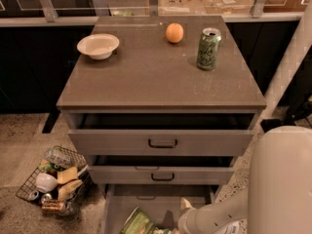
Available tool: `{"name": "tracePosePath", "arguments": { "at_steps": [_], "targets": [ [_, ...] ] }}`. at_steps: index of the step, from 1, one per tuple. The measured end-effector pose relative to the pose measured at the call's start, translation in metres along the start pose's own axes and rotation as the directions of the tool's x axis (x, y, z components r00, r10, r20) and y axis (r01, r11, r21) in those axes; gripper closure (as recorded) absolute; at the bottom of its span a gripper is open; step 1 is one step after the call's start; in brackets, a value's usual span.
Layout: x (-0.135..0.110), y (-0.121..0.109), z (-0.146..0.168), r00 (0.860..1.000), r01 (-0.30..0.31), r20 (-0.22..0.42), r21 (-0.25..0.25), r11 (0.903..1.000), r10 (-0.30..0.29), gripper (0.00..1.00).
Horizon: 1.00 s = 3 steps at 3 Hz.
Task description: Pick green rice chip bag from bottom drawer and place on counter
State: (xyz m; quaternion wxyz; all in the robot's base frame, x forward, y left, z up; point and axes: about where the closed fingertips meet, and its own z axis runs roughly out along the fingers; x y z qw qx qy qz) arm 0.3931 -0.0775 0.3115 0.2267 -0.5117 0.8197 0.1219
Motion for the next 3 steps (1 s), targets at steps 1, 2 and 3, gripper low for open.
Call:
{"name": "tracePosePath", "arguments": {
  "at_steps": [1, 2, 3],
  "targets": [
    [0.004, 0.013, 0.044, 1.000, 0.002, 0.031, -0.048, 0.9989, 0.000, 0.00],
    [0.004, 0.013, 0.044, 1.000, 0.002, 0.031, -0.048, 0.9989, 0.000, 0.00],
    [0.002, 0.009, 0.057, 0.999, -0.001, 0.045, -0.062, 0.9981, 0.003, 0.00]
  ]
}}
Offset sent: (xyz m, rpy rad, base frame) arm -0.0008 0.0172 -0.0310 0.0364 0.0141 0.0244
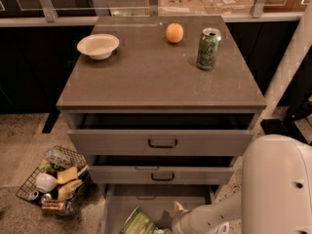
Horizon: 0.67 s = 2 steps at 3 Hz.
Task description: Pick green rice chip bag from bottom drawer and place on counter
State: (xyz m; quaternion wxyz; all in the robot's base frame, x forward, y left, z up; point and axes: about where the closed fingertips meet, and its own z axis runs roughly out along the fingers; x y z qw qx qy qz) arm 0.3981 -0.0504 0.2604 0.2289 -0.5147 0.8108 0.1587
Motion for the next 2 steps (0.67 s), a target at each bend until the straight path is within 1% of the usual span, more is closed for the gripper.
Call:
{"name": "tracePosePath", "arguments": {
  "at_steps": [1, 2],
  "targets": [
    [-0.004, -0.008, 0.024, 1.000, -0.001, 0.027, -0.034, 0.9994, 0.002, 0.00],
    [-0.009, -0.008, 0.045, 0.999, -0.003, 0.038, -0.067, 0.9978, 0.005, 0.00]
  ]
}}
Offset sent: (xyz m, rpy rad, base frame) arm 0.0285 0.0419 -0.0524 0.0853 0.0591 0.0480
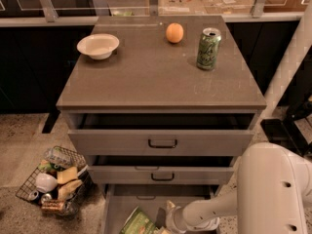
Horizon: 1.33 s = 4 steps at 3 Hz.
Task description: Pick green rice chip bag from bottom drawer and place on counter
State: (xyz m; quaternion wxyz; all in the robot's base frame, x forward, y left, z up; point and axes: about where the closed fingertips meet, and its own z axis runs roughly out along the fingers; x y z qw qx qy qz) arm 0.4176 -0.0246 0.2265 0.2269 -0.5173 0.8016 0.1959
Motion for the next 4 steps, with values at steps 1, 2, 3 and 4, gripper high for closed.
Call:
{"name": "tracePosePath", "arguments": {
  "at_steps": [1, 2, 3, 4],
  "targets": [
    [-0.006, 0.009, 0.020, 1.000, -0.010, -0.011, -0.015, 0.9998, 0.010, 0.00],
    [-0.014, 0.025, 0.038, 1.000, 0.001, -0.026, -0.006, 1.0000, -0.002, 0.00],
    [-0.020, 0.037, 0.061, 0.999, 0.024, -0.042, 0.019, 0.9995, -0.023, 0.00],
    [-0.018, 0.045, 0.077, 0.999, 0.030, -0.040, 0.033, 0.9990, -0.029, 0.00]
  ]
}}
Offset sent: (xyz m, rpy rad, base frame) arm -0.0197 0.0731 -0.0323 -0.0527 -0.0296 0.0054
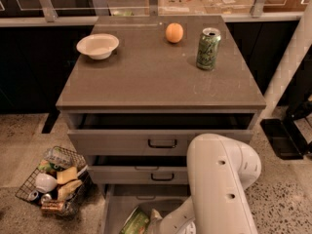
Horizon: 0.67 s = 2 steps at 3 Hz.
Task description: Pick green rice chip bag from bottom drawer and place on counter
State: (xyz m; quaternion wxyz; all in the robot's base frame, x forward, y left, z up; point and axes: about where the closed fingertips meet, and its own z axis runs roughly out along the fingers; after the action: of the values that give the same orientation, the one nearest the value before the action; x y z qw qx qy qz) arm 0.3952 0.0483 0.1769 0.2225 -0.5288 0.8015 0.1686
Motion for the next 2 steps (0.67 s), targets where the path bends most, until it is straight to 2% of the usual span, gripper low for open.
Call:
{"name": "tracePosePath", "arguments": {
  "at_steps": [2],
  "targets": [
    [0.016, -0.001, 0.026, 1.000, 0.004, 0.012, 0.055, 0.9985, -0.005, 0.00]
  ]
}}
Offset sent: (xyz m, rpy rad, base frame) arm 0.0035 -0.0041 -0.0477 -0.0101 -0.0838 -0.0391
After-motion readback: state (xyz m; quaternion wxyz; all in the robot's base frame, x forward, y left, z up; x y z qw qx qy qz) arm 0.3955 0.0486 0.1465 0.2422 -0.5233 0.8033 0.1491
